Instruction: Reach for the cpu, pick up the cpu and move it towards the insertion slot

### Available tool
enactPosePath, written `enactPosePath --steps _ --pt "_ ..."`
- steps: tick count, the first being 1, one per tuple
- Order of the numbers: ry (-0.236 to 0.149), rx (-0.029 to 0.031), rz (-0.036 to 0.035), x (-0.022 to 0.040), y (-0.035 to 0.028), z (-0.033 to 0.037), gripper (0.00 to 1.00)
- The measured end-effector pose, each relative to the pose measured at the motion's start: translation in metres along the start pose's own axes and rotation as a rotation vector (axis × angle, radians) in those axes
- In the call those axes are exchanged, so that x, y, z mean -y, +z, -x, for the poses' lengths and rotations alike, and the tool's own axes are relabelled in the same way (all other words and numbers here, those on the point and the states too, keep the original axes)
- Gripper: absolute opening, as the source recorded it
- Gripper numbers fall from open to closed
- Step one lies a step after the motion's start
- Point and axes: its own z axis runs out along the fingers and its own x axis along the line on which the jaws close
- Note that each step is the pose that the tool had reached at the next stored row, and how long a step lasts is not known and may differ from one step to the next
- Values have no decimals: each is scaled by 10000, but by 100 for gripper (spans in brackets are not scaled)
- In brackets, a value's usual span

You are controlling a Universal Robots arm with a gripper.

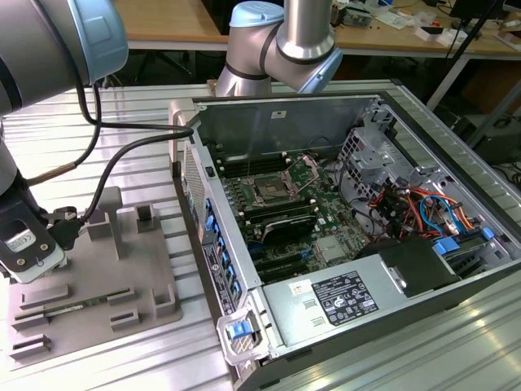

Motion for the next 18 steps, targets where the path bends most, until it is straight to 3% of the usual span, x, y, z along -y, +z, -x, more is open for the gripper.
enactPosePath --steps 18 --pt "0 -2 -2 -4 -75 0 55"
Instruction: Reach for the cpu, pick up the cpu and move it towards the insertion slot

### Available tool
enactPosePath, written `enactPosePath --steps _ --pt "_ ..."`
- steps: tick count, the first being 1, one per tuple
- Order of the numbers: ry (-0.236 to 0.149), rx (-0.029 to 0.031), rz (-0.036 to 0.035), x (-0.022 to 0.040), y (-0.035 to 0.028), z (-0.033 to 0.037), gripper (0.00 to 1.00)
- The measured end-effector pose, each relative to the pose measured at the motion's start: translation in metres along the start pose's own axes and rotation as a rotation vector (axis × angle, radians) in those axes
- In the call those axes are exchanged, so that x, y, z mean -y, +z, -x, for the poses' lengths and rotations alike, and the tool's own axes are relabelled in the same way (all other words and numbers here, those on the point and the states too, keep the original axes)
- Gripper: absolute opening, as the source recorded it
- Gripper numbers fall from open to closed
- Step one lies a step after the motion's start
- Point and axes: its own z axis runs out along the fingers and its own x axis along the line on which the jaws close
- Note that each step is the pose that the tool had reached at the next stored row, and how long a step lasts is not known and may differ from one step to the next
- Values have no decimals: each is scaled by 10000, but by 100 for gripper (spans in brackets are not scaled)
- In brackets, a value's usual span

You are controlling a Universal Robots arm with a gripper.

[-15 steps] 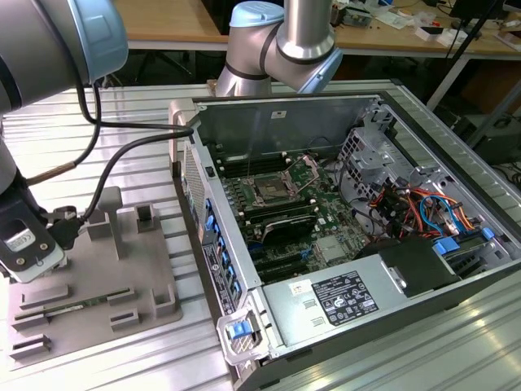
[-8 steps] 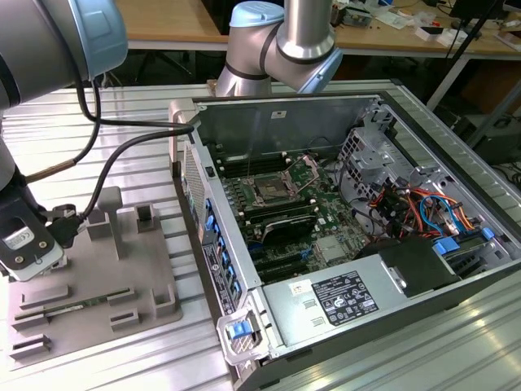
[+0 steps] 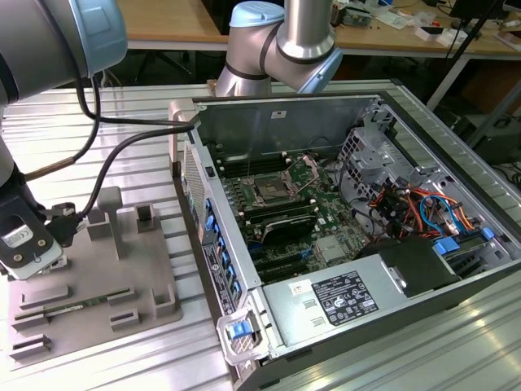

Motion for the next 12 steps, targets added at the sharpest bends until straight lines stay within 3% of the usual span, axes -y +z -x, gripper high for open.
enactPosePath --steps 12 --pt "0 0 0 -5 -81 -1 55"
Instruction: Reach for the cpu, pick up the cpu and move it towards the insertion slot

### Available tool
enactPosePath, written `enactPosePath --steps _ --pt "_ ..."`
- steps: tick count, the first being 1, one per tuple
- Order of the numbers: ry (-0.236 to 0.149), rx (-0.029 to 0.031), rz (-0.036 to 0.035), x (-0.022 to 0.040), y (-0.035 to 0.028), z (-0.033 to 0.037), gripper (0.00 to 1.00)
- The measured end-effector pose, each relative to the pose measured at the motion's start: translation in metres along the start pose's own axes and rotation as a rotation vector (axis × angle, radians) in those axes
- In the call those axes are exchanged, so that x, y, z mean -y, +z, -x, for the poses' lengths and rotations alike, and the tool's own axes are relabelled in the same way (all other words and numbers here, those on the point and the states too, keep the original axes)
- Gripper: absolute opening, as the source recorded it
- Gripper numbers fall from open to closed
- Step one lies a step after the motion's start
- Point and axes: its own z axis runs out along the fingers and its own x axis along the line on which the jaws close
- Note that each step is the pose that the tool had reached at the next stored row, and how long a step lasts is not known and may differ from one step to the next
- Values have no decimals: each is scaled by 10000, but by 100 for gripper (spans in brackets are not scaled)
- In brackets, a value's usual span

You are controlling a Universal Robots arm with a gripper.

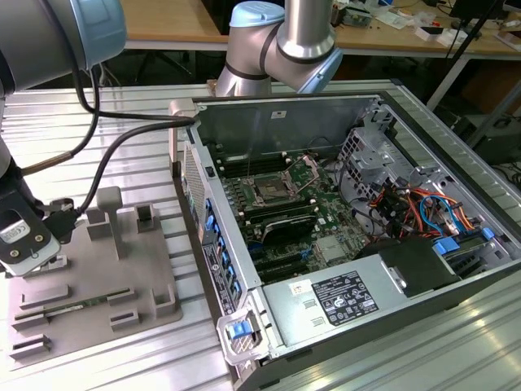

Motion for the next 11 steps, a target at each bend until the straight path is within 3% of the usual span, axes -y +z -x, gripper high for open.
enactPosePath --steps 11 --pt "0 -1 0 -3 -47 -1 55"
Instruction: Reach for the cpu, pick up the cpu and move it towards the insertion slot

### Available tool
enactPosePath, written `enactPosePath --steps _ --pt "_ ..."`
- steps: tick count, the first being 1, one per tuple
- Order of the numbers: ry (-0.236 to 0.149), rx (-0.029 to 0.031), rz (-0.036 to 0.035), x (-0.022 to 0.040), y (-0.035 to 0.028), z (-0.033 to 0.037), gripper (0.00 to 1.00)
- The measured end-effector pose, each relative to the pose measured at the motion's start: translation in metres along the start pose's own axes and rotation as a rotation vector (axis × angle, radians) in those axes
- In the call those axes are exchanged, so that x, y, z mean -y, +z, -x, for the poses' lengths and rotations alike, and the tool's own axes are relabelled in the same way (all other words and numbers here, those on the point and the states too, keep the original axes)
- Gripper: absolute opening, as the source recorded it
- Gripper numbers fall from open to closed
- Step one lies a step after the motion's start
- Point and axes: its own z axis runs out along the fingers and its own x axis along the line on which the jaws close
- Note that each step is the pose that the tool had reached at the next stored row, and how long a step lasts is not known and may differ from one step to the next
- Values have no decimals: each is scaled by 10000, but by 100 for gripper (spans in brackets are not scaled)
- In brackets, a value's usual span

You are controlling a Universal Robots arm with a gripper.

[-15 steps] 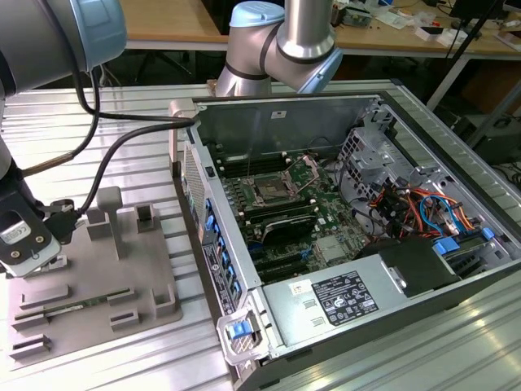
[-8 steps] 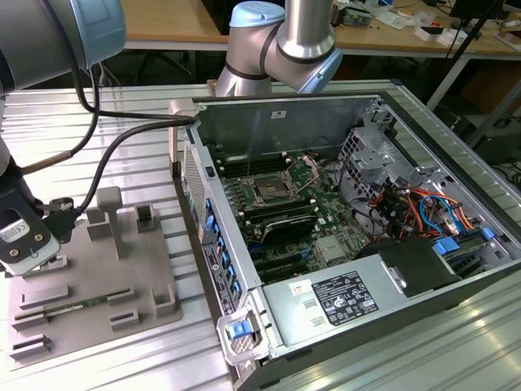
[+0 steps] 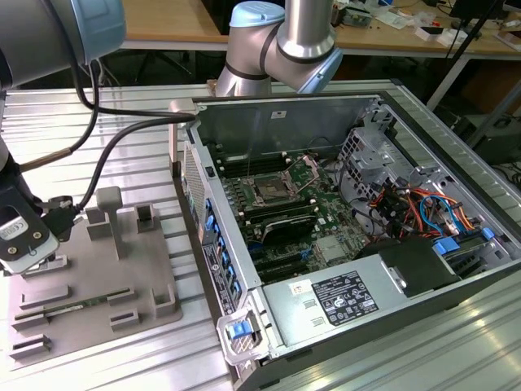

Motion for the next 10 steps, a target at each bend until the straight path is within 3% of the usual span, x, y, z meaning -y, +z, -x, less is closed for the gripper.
enactPosePath --steps 10 --pt "0 1 0 -2 -28 0 55"
